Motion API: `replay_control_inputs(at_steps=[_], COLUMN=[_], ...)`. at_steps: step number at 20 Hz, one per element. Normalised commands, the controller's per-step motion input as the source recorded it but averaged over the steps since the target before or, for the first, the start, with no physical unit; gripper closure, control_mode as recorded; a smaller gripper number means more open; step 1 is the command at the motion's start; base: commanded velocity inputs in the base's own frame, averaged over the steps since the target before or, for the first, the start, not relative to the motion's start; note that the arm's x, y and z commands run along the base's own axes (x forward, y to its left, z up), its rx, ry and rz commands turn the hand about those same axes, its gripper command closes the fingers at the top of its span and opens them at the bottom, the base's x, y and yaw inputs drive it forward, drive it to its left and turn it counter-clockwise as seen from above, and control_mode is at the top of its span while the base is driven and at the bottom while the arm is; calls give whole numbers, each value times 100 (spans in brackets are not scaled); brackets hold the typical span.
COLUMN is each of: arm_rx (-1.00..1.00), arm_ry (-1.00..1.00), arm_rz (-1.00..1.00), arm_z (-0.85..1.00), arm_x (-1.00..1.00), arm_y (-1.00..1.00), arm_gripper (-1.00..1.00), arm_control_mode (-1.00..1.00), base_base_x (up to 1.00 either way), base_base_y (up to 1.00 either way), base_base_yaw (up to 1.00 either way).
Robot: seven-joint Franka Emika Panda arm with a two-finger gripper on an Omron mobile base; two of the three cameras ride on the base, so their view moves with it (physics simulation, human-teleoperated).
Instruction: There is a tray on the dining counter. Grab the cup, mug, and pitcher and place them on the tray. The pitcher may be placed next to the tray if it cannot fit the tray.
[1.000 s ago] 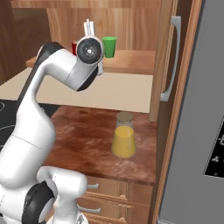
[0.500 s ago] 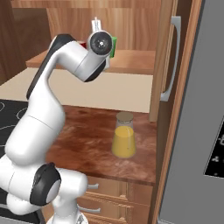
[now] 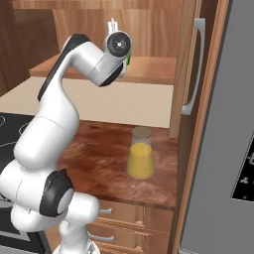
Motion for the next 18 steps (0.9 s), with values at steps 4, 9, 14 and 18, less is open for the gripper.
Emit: replay_control_inputs(at_steps=[4,9,14,18], arm_rx=[0,0,0,0], arm_ry=[0,0,3,5], arm_rz=[0,0,0,1], arm_z=[-10,0,0,-2], arm_x=[29,30,35,26], arm_y=[0,0,0,0], arm_gripper=[-100,-100,-100,-100], arm_control_mode=[-100,-100,-100,-100], base_base_x=[0,0,0,0], base_base_y=[0,0,0,0], base_base_yaw=[0,0,0,0])
